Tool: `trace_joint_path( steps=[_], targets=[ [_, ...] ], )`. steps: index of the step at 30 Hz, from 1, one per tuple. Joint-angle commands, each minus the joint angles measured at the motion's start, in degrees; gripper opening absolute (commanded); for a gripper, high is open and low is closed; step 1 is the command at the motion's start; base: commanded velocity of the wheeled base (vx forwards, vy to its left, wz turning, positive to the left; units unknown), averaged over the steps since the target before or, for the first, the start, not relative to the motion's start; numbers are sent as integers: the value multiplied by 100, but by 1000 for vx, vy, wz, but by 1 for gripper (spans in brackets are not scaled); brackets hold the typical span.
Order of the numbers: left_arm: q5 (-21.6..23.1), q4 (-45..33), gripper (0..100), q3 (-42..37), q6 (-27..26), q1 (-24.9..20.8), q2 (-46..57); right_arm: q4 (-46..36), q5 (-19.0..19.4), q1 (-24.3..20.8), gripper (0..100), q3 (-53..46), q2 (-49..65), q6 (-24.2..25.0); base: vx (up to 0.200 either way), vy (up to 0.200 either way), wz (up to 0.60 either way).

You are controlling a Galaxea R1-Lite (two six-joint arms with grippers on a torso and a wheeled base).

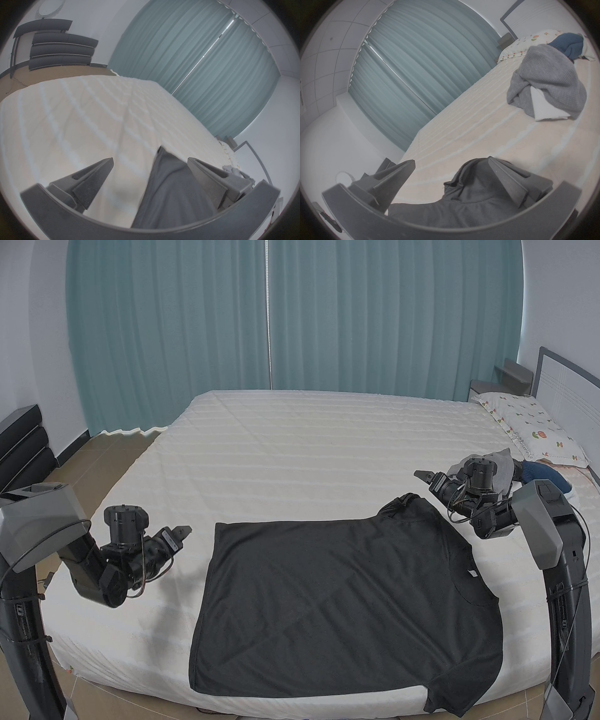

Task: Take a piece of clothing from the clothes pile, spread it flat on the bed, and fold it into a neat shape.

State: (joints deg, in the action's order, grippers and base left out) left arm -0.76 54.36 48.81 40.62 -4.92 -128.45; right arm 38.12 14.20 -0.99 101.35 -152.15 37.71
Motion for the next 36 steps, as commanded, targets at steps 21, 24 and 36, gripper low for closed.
trace_joint_path(
  steps=[21, 24, 36],
  targets=[
    [163, -2465, 100, 5446, 174, -395, -2993, -77, 56, 275, 100, -1091, 467, -650, 0, 0, 0],
    [163, -2465, 100, 5490, 227, -386, -2993, -68, 39, 283, 100, -1091, 476, -642, 0, 0, 0],
    [76, -2456, 0, 5385, 429, -448, -2905, -85, 21, 301, 100, -977, 239, -659, 0, 0, 0]
  ],
)
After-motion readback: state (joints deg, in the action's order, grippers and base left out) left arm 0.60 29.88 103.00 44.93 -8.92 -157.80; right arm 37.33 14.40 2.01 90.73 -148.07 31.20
